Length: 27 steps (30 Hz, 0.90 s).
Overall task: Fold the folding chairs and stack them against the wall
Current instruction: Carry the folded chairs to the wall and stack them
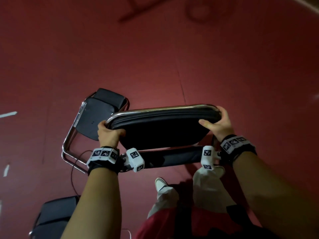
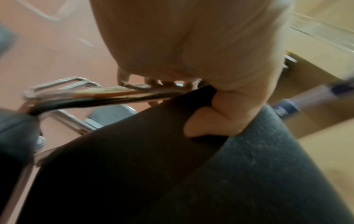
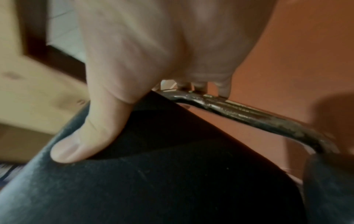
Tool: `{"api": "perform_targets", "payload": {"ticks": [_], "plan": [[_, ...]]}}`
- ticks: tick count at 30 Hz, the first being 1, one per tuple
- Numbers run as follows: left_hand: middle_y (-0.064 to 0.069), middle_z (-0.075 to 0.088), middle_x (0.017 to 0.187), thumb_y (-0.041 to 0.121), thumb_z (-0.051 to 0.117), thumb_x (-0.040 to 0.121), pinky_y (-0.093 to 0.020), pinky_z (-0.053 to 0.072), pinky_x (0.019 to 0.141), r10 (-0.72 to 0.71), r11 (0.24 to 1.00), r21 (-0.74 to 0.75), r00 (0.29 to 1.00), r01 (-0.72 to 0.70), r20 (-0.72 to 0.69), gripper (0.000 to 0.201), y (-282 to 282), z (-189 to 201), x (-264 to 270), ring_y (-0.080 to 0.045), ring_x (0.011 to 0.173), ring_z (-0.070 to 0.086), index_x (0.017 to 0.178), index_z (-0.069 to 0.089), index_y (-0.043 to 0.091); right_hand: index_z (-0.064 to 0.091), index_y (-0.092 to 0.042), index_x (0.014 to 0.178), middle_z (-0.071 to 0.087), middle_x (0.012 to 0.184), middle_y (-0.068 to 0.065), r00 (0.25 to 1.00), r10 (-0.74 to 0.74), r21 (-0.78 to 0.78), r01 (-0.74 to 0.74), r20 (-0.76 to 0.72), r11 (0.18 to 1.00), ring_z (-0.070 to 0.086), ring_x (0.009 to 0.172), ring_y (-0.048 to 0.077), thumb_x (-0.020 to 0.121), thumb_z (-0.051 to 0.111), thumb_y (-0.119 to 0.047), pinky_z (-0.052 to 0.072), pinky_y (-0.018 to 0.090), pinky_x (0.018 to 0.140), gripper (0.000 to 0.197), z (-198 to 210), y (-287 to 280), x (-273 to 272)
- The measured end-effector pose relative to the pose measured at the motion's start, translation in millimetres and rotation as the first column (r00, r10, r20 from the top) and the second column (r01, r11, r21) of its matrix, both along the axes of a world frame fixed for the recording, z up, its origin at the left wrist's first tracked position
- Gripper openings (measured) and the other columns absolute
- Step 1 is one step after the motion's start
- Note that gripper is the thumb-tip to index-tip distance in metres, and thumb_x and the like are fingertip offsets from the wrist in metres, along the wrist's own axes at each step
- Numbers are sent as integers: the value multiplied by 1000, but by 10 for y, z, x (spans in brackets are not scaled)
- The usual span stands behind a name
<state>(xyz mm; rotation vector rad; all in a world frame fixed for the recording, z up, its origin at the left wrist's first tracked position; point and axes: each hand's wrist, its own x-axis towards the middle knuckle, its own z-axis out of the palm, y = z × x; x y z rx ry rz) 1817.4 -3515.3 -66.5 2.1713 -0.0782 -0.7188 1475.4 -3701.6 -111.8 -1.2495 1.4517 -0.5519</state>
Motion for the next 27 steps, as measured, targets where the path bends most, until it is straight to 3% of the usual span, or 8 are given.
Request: {"api": "perform_targets", "payload": {"ticks": [3,7,11,15,17,20,24,27], "plan": [[-10,65,109,20,70,31,-54,59,81,-118,993,28,992,117,42,91,-472,150,-396,-36,96,68,118,47,34,49,-14,134,59,113,-5,997,-71,47,72,-4,996,57,106,15,72,88,-20,45,26,86,74,-17,-123,-512],[-11,61,115,-2,77,49,-39,55,88,-297,954,49,953,294,61,90,-1150,456,-1029,-28,99,61,133,46,11,57,-17,120,67,111,0,981,-194,81,196,-32,977,65,105,22,58,95,-29,53,35,90,73,-153,-120,-1252],[-14,61,119,1,77,45,-47,53,96,-407,913,62,911,404,68,91,-1720,612,-1674,-33,106,60,130,48,11,57,-21,116,68,111,2,941,-338,60,336,26,940,65,102,21,62,94,-18,52,33,87,65,7,-250,-1954],[-13,60,113,-18,69,64,-34,49,79,-497,864,-61,866,500,61,73,-2261,863,-2531,-26,94,57,130,49,5,58,-22,110,67,100,-9,891,-453,-63,454,31,889,64,95,16,66,91,-17,49,28,79,55,445,-404,-2783],[-12,57,108,-20,67,68,-30,43,74,-575,807,-117,816,578,61,70,-2511,1035,-3006,-24,93,54,131,48,3,57,-23,108,64,96,-14,841,-540,-106,541,47,834,62,95,15,68,90,-14,49,27,79,52,711,-418,-3223],[-10,54,109,-22,64,73,-26,39,74,-688,701,-202,723,684,61,70,-2847,1311,-3708,-23,97,51,136,45,2,56,-18,128,61,111,-6,760,-647,-176,646,62,742,58,109,17,66,92,-17,48,29,87,72,1048,-369,-3858],[-8,55,111,-23,62,72,-26,49,69,-823,517,-307,563,799,80,71,-3269,1578,-4722,-24,99,53,135,45,6,47,-19,143,60,127,-5,577,-814,-264,797,66,544,56,118,14,55,96,-27,47,35,104,101,1331,-100,-4678],[-6,56,112,-22,64,69,-25,45,68,-885,391,-359,454,847,107,75,-3546,1750,-5465,-24,102,54,135,47,8,49,-18,142,62,128,-2,449,-887,-325,859,107,396,58,119,15,53,97,-25,46,30,103,101,1507,86,-5209]]}}
